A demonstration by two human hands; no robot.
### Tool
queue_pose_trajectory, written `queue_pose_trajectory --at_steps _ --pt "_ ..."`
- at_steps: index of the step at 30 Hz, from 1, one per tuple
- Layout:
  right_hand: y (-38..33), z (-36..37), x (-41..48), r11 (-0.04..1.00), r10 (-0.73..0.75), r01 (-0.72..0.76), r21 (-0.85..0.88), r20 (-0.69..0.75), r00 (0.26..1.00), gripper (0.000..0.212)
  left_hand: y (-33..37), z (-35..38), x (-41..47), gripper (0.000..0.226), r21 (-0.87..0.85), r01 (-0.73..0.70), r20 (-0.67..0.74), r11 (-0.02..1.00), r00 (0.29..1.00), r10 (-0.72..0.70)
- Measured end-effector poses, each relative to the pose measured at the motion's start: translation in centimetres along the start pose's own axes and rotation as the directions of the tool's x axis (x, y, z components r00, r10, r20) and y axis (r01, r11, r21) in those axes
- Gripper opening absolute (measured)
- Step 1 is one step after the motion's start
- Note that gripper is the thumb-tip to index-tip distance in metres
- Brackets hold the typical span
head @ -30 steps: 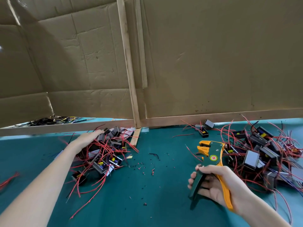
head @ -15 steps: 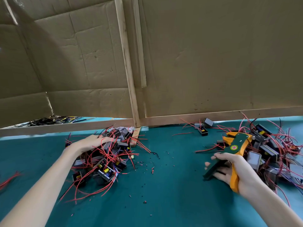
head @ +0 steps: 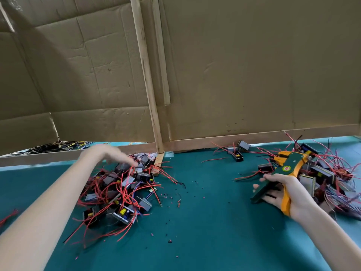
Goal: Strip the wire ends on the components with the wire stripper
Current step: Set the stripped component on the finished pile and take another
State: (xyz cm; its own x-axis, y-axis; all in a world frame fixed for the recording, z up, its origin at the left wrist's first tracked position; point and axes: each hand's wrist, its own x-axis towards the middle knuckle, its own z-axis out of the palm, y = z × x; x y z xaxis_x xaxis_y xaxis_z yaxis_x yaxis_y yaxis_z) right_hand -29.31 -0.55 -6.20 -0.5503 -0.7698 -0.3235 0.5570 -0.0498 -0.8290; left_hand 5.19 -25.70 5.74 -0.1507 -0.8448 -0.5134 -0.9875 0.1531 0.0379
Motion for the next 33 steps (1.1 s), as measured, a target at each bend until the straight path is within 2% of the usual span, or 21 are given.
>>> queue_pose_trajectory --at_steps 2,4,5,9,11,15,17,18,19,20,21,22,23,26,28,33 --pt "-0.2 -0.4 0.0 1.000 -0.014 0.014 0.004 -0.005 1.000 0.003 1.9 -0.5 0.8 0.073 -0.040 -0.047 -0.267 0.998 0.963 0.035" --pt "0.0 -0.5 -0.1 1.000 -0.014 0.014 0.008 0.001 1.000 0.003 4.1 0.4 2.2 0.059 0.009 -0.075 -0.491 0.997 0.869 0.070" --pt "0.2 -0.5 -0.2 1.000 -0.011 0.011 0.007 0.014 1.000 0.004 5.0 1.4 2.9 0.053 0.051 -0.068 -0.513 0.996 0.854 0.084" --pt "0.7 -0.3 -0.8 0.998 0.040 -0.045 0.034 0.125 0.991 0.005 7.3 4.8 5.6 0.045 0.274 0.086 -0.368 0.958 0.929 0.022" --pt "0.9 0.2 -1.2 0.996 0.067 -0.076 0.045 0.171 0.983 0.005 7.6 5.3 6.1 0.039 0.339 0.105 -0.377 0.935 0.925 0.033" --pt "1.4 1.1 -2.0 0.997 0.068 -0.075 0.029 0.203 0.977 0.007 8.0 5.1 5.8 0.031 0.313 0.024 -0.503 0.950 0.852 0.144" --pt "1.6 1.4 -2.4 0.998 0.060 -0.064 0.010 0.221 0.974 0.008 8.2 4.7 5.1 0.033 0.198 -0.122 -0.618 0.973 0.755 0.220" --pt "1.6 1.6 -2.5 0.998 0.056 -0.058 0.002 0.231 0.971 0.008 8.5 4.4 4.5 0.036 0.084 -0.251 -0.669 0.964 0.703 0.241" --pt "1.7 1.7 -2.7 0.999 0.053 -0.054 -0.001 0.243 0.969 0.008 8.8 4.2 3.8 0.039 -0.077 -0.406 -0.701 0.910 0.672 0.240" --pt "1.8 1.9 -2.9 0.999 0.050 -0.052 -0.001 0.256 0.965 0.009 9.2 4.0 3.0 0.040 -0.265 -0.543 -0.706 0.797 0.672 0.223" --pt "1.9 2.0 -3.0 0.999 0.050 -0.052 0.001 0.270 0.961 0.009 9.6 4.0 1.9 0.039 -0.456 -0.626 -0.680 0.632 0.704 0.206" --pt "2.0 2.1 -3.2 0.999 0.050 -0.053 0.004 0.285 0.957 0.009 10.0 4.2 0.8 0.037 -0.613 -0.650 -0.635 0.449 0.743 0.210" --pt "2.1 2.2 -3.3 0.998 0.051 -0.056 0.008 0.299 0.953 0.009 10.4 4.5 -0.2 0.035 -0.709 -0.634 -0.590 0.308 0.773 0.232" --pt "2.2 2.4 -3.6 0.998 0.063 -0.068 0.004 0.334 0.941 0.019 11.6 6.8 -2.3 0.021 -0.829 -0.554 -0.509 0.081 0.806 0.301" --pt "2.4 2.5 -3.8 0.998 0.068 -0.070 -0.004 0.343 0.937 0.023 12.1 8.5 -3.0 0.004 -0.850 -0.526 -0.489 0.016 0.801 0.345" --pt "2.8 2.6 -4.0 0.997 0.079 -0.073 -0.031 0.377 0.923 0.025 12.5 10.7 -4.2 0.022 -0.788 -0.607 -0.514 0.103 0.740 0.433"
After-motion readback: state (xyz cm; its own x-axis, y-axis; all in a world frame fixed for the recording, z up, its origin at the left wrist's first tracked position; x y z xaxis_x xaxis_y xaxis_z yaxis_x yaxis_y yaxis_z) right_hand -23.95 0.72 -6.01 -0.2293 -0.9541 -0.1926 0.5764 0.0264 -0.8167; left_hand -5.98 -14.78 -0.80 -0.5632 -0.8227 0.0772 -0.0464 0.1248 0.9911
